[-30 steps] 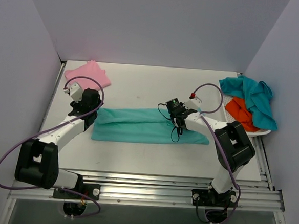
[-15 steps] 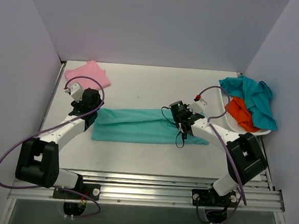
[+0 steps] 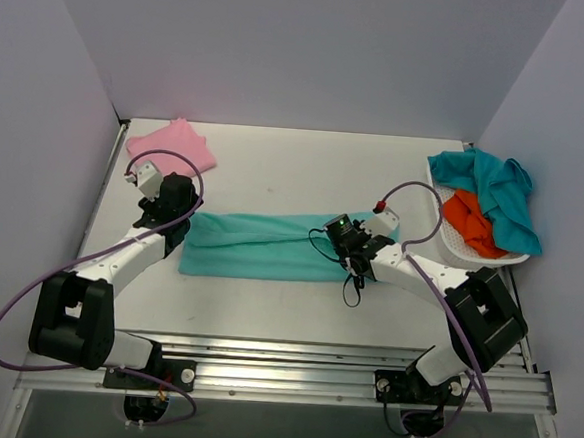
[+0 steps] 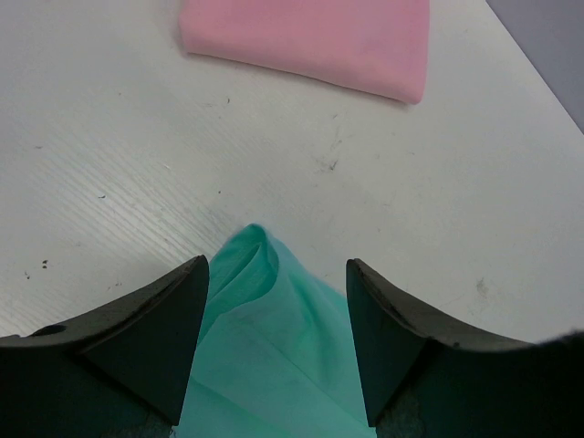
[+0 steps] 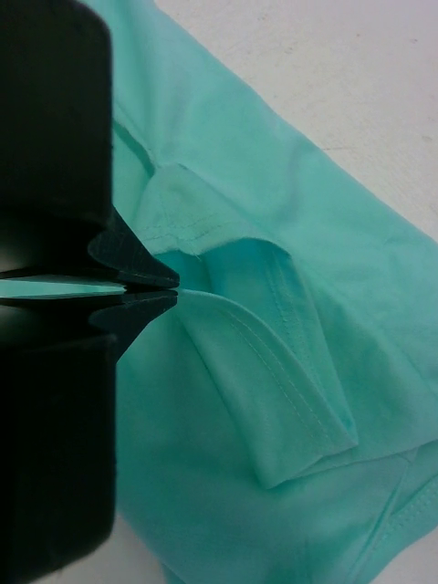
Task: Fold and stack the t-shirts
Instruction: Fold the other side of the tshirt into a rectangle
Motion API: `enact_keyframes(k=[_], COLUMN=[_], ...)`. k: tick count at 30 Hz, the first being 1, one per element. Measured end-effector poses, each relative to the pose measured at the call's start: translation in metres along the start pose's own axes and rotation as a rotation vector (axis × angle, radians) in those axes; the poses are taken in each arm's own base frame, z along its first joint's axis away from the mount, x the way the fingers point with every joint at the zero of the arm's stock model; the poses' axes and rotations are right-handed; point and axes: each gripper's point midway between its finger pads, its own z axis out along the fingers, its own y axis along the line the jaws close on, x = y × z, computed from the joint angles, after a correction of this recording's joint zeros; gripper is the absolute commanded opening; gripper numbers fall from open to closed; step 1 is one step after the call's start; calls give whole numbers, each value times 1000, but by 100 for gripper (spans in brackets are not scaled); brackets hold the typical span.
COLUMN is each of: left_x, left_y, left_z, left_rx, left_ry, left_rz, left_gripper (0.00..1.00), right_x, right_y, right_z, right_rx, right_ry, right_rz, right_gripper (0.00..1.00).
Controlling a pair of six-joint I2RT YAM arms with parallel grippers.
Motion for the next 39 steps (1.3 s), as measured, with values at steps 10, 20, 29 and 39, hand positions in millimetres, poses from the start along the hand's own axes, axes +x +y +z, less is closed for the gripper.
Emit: enact_keyframes(k=[10,20,29,39], left_x=[-1,0,-2,-1], left_y=[-1,0,-1,-1], left_z=[0,0,1,3], left_rx=[3,2,7,9], left_ry=[-2,-2,-8,-5], left_rz=[-2,-2,-10,-8], left_gripper=[70,70,70,70], right_x=[40,72,66,15], right_y=[3,-18,-13,28], right_z=[-19,-8,-22,-69], right_rx=[-37,21,-14,-126], right_ry=[48,83,62,-23], right_rz=[-26,-79,-80,-30], right_gripper=[0,25,64,64])
